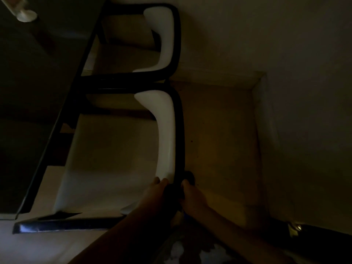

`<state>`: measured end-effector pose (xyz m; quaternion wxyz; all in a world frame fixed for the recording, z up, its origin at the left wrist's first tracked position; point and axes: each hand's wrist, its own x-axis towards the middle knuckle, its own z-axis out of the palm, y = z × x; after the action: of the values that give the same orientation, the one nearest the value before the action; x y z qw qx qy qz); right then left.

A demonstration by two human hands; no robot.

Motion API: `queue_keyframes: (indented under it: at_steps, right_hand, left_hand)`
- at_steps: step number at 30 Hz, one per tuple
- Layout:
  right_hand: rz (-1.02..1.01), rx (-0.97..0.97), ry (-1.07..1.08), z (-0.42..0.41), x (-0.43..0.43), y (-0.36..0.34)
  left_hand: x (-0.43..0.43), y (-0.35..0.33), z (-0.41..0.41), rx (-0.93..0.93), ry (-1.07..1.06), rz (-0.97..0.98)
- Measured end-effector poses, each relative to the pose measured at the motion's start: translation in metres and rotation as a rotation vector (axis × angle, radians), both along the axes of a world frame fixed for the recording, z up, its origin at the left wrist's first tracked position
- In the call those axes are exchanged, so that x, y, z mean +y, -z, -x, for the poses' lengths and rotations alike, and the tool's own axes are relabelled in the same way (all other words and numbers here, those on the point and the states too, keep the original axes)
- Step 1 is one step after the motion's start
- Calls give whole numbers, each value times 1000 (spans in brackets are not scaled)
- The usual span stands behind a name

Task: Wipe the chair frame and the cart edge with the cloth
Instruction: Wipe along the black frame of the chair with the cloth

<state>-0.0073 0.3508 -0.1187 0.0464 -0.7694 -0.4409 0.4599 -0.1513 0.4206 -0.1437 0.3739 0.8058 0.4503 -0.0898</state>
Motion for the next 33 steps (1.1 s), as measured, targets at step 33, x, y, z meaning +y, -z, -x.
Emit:
queue_keyframes:
  at_steps: [33]
  right_hand:
    - [-341, 165, -138, -290, 350, -40]
  left_hand:
    - [299, -83, -274, -160, -564, -287]
